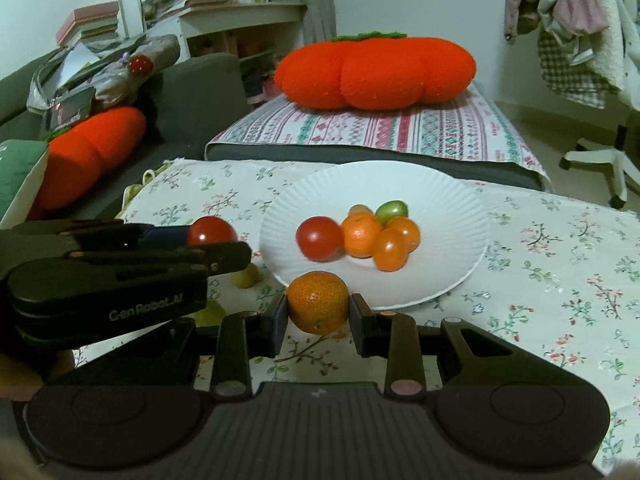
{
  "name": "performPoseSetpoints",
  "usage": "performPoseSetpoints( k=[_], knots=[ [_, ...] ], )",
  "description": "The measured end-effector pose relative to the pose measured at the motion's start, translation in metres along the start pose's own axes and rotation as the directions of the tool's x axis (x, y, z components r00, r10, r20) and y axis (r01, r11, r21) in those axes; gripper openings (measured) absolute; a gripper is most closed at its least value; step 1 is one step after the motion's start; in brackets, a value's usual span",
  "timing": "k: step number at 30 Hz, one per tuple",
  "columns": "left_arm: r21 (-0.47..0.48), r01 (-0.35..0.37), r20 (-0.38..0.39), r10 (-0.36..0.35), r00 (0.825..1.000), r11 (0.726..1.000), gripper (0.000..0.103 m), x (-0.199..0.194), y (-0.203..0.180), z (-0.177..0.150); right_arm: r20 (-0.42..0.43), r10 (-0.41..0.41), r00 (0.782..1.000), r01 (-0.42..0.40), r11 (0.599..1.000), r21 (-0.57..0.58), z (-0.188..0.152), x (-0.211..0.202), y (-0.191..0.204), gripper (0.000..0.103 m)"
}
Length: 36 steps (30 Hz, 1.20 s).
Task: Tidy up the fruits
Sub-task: 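Carry the red tomato onto the plate with the left tool while the right tool places the mandarin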
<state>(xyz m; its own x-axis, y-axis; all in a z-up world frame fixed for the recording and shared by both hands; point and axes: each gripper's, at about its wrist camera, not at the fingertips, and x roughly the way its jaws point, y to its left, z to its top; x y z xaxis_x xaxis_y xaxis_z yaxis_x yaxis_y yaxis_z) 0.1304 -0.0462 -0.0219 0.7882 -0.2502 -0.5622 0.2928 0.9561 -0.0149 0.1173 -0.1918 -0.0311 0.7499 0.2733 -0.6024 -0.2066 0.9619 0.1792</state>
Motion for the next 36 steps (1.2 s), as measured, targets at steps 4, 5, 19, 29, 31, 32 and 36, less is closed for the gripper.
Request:
performPoseSetpoints(
  k=[4, 5, 19, 29, 31, 32, 36],
  knots=[
    [0.018, -0.010, 0.008, 0.010, 1.000, 1.000, 0.026, 0.001, -0.005, 0.000, 0.012, -0.026, 1.000, 0.026, 1.000, 0.006, 0.001, -0.002, -0.005, 0.029],
    [0.021, -0.008, 0.009, 0.007, 1.000, 1.000, 0.026, 0.001, -0.006, 0.000, 0.014, -0.032, 0.999, 0.032, 0.999, 0.013, 0.001, -0.002, -0.007, 0.029],
    [0.014, 0.007, 0.033, -0.007, 0.999, 1.000, 0.027, 0.019, -0.007, 0.008, 0.015, -0.113, 0.993, 0.112, 0.992, 0.065, 0.006, 0.009, -0.034, 0.030],
    [0.034, 0.025, 0.028, -0.026, 0.999, 0.999, 0.027, 0.031, -0.012, 0.005, 0.018, -0.123, 0.992, 0.122, 0.992, 0.033, 0.007, 0.019, -0.032, 0.030],
    [0.041, 0.034, 0.030, -0.036, 0.999, 0.999, 0.027, 0.032, -0.014, 0.004, 0.018, -0.120, 0.993, 0.120, 0.992, 0.030, 0.007, 0.020, -0.031, 0.030],
    [0.048, 0.039, 0.033, -0.040, 0.999, 0.998, 0.027, 0.033, -0.016, 0.004, 0.018, -0.122, 0.992, 0.121, 0.992, 0.032, 0.007, 0.021, -0.032, 0.030],
    [0.080, 0.058, 0.048, -0.062, 0.997, 0.995, 0.027, 0.036, -0.022, 0.003, 0.030, -0.139, 0.990, 0.137, 0.988, 0.065, 0.009, 0.022, -0.041, 0.030]
  ],
)
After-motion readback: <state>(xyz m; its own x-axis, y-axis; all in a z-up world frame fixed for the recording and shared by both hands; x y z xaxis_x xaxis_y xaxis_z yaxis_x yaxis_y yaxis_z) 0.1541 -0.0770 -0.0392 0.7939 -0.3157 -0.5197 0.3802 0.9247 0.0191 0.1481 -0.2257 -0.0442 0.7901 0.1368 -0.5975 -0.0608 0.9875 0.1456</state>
